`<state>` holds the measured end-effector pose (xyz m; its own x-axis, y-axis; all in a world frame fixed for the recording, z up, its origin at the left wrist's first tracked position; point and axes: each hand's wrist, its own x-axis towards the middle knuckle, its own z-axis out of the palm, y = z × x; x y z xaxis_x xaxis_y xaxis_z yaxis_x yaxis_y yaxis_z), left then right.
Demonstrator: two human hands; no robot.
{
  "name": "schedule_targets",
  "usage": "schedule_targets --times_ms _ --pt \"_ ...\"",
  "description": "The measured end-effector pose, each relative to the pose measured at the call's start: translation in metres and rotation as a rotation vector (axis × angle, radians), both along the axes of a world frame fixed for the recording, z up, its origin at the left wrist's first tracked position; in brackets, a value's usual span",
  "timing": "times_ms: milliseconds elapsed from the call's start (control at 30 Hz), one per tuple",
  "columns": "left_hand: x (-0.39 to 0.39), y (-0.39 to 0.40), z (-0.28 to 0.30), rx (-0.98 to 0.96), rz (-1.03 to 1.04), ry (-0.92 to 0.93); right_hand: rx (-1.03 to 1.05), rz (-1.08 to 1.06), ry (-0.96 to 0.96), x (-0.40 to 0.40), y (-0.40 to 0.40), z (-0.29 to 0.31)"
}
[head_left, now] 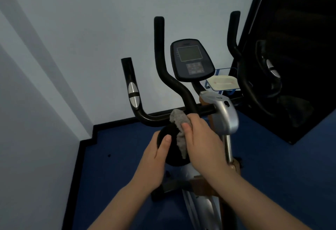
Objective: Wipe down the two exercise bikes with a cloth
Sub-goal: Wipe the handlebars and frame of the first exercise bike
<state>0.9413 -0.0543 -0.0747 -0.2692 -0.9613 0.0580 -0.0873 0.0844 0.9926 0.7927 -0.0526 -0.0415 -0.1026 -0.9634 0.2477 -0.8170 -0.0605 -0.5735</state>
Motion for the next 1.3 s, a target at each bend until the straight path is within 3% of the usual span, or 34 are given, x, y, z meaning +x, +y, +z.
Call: schedule_targets --times_ms 133,300,367,433,533,633,733,833,1000,1133,1300 --pt "0.002 -0.013 0.013 -0.081 0.004 -0.017 -0.003 0.002 -0.023 0.002 -0.008 0.001" --pt "-0.004 -0.033 0.027 -0.085 -0.068 -0.059 -0.170 -0.185 -0.565 0.028 0.026 -0.032" --pt "-0.006 -0.039 0.027 -0.080 -0.121 -0.085 -0.219 -0.227 -0.655 0.035 0.025 -0.037" --pt "-0.008 -0.042 0.027 -0.056 -0.171 -0.047 -0.262 -0.239 -0.595 0.029 0.016 -0.033" --pt "-0.006 -0.043 0.023 0.016 -0.173 0.082 -0.219 -0.221 -0.345 0.005 0.001 -0.017" --pt "-0.005 -0.043 0.019 0.035 -0.175 0.109 -0.242 -0.256 -0.510 0.006 0.011 -0.020" --pt "-0.004 -0.045 0.016 0.007 -0.180 0.083 -0.329 -0.430 -0.743 0.037 0.043 -0.053" --pt "-0.002 -0.045 0.016 -0.017 -0.185 0.057 -0.325 -0.469 -0.731 0.046 0.050 -0.061" --pt "-0.002 -0.046 0.017 -0.005 -0.199 0.033 -0.302 -0.322 -0.812 0.030 0.031 -0.037" --pt "-0.001 -0.046 0.015 -0.003 -0.202 0.030 -0.279 -0.546 -0.929 0.086 0.043 -0.063" --pt "0.000 -0.047 0.016 0.001 -0.241 0.035 -0.392 -0.688 -1.010 0.077 0.019 -0.044"
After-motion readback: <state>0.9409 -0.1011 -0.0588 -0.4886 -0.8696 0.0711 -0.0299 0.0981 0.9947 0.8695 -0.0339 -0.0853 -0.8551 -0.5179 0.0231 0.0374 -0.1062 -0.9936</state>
